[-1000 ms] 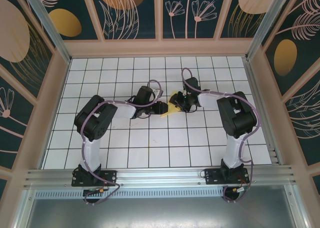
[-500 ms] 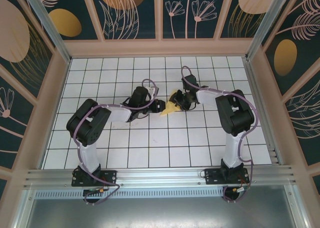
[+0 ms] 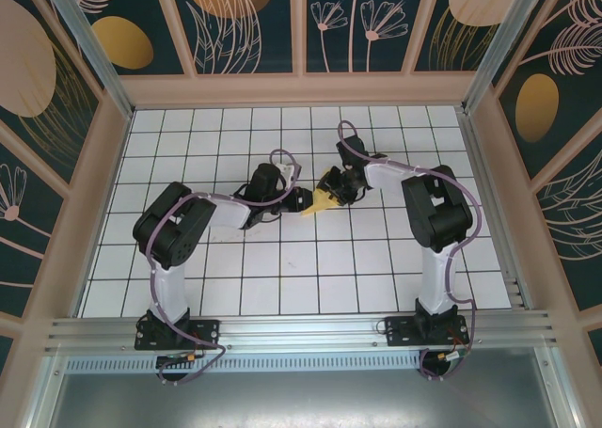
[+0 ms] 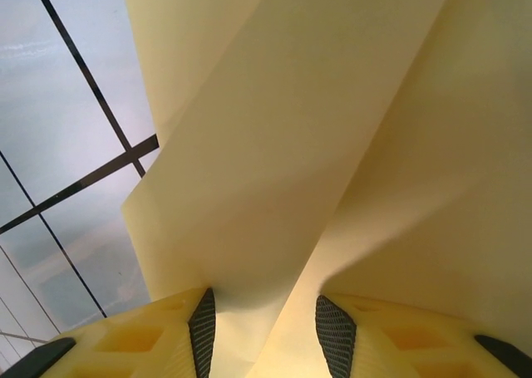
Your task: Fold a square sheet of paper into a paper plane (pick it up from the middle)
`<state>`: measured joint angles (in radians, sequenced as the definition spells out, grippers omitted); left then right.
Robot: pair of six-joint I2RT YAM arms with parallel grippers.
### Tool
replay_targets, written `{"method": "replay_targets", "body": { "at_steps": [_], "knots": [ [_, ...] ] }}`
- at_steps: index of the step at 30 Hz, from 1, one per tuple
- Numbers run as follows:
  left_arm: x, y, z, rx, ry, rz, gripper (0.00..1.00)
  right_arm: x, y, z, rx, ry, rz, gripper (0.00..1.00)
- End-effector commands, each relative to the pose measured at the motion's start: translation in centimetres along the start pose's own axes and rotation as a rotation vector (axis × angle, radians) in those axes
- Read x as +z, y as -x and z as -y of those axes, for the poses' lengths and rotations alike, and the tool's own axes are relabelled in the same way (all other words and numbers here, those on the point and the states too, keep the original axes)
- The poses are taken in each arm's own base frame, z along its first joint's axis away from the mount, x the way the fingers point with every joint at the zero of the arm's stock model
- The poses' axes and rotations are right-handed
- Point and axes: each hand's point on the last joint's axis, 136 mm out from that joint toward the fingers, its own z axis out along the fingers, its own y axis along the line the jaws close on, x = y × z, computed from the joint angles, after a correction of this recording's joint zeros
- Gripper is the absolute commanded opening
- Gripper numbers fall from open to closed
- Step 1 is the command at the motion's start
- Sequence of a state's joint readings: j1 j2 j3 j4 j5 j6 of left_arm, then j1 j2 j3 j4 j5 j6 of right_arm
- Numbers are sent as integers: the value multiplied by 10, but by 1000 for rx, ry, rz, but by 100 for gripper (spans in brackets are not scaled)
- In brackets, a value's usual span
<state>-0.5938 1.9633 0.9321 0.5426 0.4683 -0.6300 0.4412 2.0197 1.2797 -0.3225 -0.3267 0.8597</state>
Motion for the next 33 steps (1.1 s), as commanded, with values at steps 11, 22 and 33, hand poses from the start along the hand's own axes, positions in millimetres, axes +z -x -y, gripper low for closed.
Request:
{"method": "replay_targets", "body": {
  "at_steps": [11,22,33],
  "knots": [
    [24,5,-9,-29,20,-50,19,39,-28,118,111,-411,-57,45],
    [29,-3,-31,-49,120,-81,14,40,-28,119,112,-412,-61,45],
    [30,-7,-35,-54,133,-96,11,41,-29,121,112,-422,-63,44]
  ]
}}
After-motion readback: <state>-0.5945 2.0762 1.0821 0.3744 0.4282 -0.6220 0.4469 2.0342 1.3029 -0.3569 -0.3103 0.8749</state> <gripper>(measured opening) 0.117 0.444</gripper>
